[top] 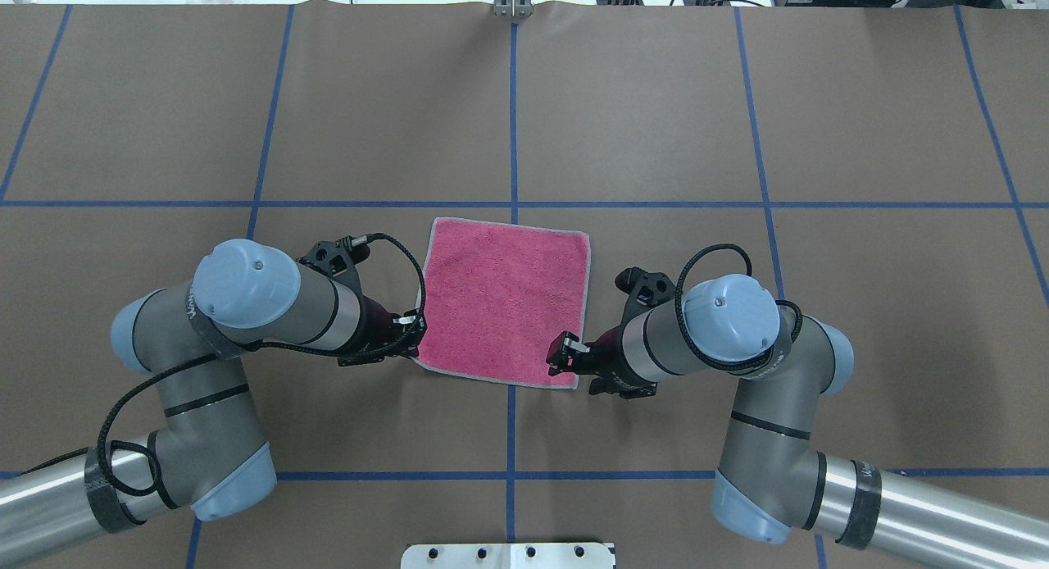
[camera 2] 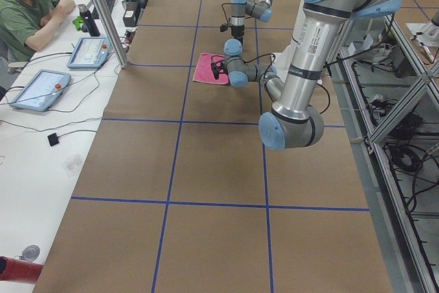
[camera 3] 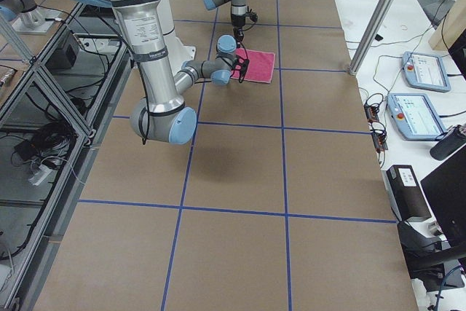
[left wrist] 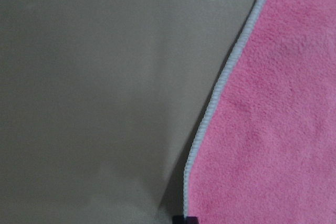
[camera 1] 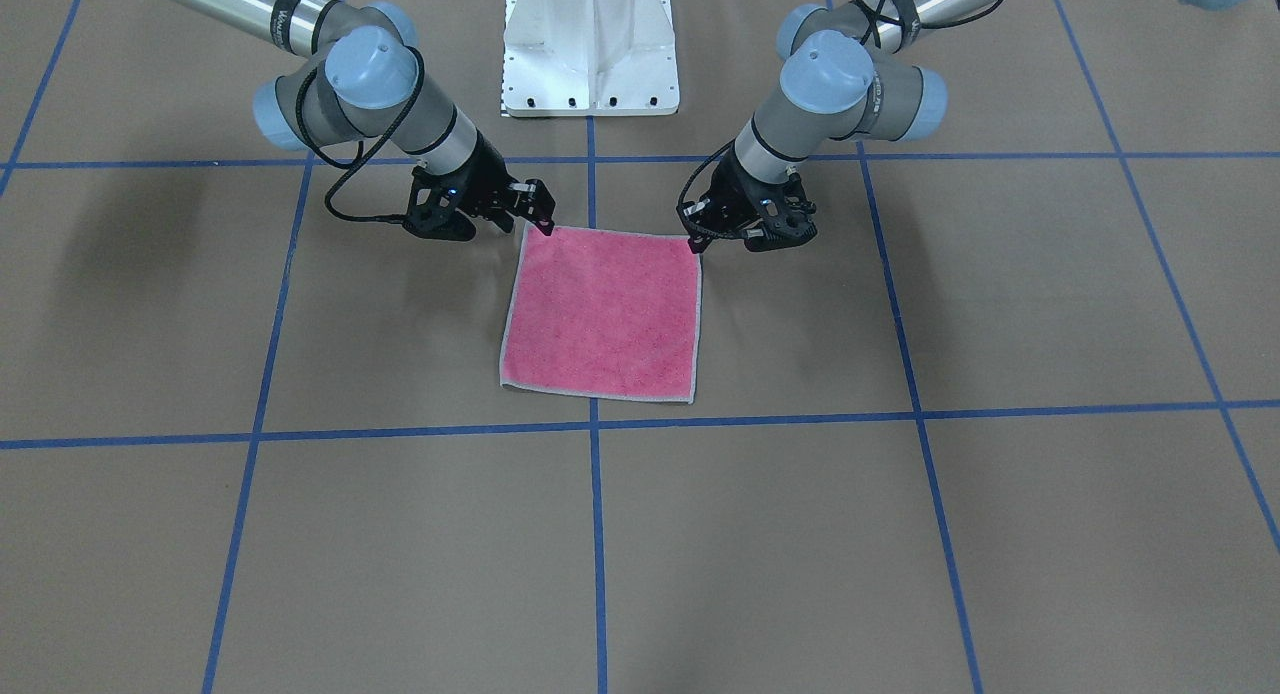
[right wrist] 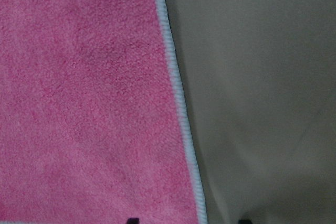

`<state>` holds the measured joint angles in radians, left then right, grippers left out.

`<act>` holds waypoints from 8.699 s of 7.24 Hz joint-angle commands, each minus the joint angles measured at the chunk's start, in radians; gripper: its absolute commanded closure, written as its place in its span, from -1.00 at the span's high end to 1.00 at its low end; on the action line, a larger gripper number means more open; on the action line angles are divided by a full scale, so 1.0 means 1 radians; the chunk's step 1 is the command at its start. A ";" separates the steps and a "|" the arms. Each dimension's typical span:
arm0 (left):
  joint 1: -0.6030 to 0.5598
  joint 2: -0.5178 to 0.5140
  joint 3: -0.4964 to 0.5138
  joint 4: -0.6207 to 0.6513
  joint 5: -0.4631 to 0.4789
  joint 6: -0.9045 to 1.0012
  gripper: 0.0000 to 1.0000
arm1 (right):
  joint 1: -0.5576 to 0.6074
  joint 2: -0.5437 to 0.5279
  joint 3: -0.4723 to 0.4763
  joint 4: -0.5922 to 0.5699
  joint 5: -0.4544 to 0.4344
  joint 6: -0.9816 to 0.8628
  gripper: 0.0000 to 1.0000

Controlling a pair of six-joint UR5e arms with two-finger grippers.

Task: Fold towel twice with both arms
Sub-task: 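Move the right gripper to the towel corner nearest the robot, then close both grippers on the towel's near corners, then lift the near edge with both grippers and carry it away from the robot, then lay the held edge over the far edge with both grippers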

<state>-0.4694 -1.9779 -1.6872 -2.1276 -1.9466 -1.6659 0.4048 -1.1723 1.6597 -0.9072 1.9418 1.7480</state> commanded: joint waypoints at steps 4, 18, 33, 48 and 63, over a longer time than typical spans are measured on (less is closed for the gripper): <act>0.000 0.002 0.000 0.000 0.000 0.000 -1.00 | 0.006 0.011 -0.001 -0.001 0.002 0.004 0.36; 0.002 0.001 0.000 0.000 0.000 -0.002 -1.00 | -0.003 0.013 -0.009 -0.002 0.003 0.008 -0.29; -0.129 -0.075 0.018 0.009 -0.002 -0.015 -1.00 | 0.129 0.011 0.031 0.007 0.002 0.030 -1.00; -0.167 -0.162 0.139 0.005 -0.002 -0.046 -1.00 | 0.241 0.160 -0.167 0.011 -0.007 0.022 -1.00; -0.179 -0.211 0.219 -0.002 0.002 -0.057 -1.00 | 0.238 0.160 -0.192 0.017 -0.026 0.019 0.98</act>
<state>-0.6479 -2.1879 -1.4681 -2.1292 -1.9457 -1.7226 0.6427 -1.0124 1.4664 -0.8909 1.9168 1.7671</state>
